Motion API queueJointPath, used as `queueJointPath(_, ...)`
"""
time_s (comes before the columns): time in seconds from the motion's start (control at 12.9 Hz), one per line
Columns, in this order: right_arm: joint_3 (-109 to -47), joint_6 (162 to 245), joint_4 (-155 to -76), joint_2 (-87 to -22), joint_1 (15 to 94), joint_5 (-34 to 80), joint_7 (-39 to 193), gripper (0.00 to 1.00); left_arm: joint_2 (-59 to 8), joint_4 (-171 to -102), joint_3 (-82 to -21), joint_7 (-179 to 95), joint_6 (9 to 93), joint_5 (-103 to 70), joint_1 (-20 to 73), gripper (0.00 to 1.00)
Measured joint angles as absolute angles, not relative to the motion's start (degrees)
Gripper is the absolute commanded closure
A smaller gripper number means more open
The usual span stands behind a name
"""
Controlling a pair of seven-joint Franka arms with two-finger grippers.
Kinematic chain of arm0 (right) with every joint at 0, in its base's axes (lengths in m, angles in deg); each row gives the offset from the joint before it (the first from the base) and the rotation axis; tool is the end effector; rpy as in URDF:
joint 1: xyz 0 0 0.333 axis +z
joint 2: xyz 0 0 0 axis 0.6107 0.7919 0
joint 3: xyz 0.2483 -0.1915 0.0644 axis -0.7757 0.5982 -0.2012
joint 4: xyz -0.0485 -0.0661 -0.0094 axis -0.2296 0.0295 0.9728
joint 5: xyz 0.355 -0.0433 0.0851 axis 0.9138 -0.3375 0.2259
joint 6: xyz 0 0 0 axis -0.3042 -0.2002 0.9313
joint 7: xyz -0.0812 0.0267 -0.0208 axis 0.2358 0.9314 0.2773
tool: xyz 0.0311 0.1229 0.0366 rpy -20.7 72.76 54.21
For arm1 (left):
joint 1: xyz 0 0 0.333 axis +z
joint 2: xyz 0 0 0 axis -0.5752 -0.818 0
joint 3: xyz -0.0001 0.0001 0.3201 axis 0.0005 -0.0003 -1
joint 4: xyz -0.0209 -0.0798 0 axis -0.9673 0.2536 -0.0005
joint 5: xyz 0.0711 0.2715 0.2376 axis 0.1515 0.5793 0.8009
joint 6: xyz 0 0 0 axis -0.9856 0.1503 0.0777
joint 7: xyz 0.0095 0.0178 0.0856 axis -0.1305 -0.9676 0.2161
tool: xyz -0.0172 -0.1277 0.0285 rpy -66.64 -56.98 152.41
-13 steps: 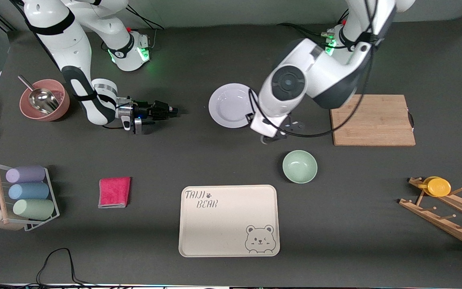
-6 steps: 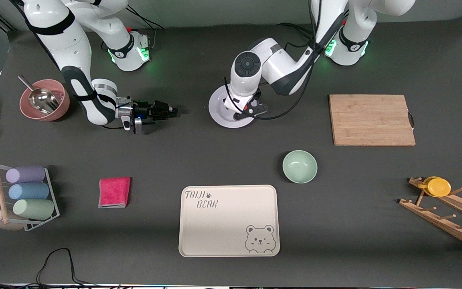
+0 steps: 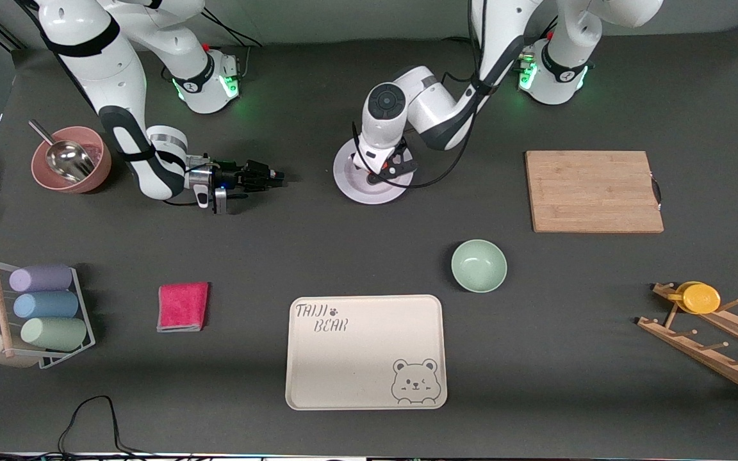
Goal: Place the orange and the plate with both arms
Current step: 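Carry the orange over the white plate with the left gripper, then release the orange onto the plate and raise the left gripper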
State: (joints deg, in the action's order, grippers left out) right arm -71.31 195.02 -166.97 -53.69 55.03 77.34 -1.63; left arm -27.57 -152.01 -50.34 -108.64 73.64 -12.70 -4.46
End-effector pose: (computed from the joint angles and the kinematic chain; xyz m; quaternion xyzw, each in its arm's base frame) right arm 0.3286 0.1192 0.1132 -0.8279 -0.0234 0.0154 0.5602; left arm 0.3060 -0.5012 0.2218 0.9786 0.1758 -0.1031 0.0275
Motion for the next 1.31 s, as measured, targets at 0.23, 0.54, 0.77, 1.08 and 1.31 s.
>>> queueJointPath(0.23, -71.3, 195.0, -167.0, -53.6, 55.0, 77.3, -1.9, 0.59, -30.1, -152.0, -50.4, -112.1, 75.7, -9.7, -5.5, 1.00)
queueJointPath(0.54, -71.3, 194.5, -167.0, -53.5, 55.0, 77.3, -1.9, 0.59, -30.3, -151.9, -50.3, -113.4, 75.9, -9.0, -5.6, 0.00)
queueJointPath(0.77, -71.3, 194.4, -167.0, -53.5, 55.0, 77.3, -1.9, 0.59, -30.4, -151.9, -50.6, -114.0, 76.1, -8.8, -5.5, 0.00)
queueJointPath(1.08, -71.3, 194.1, -167.0, -53.5, 55.0, 77.3, -1.9, 0.59, -28.8, -150.6, -51.3, -113.9, 72.9, -8.4, -4.1, 0.00)
queueJointPath(1.31, -71.3, 193.9, -167.0, -53.4, 54.9, 77.3, -2.0, 0.59, -23.1, -147.1, -51.5, -106.9, 59.8, -8.2, 2.3, 0.00)
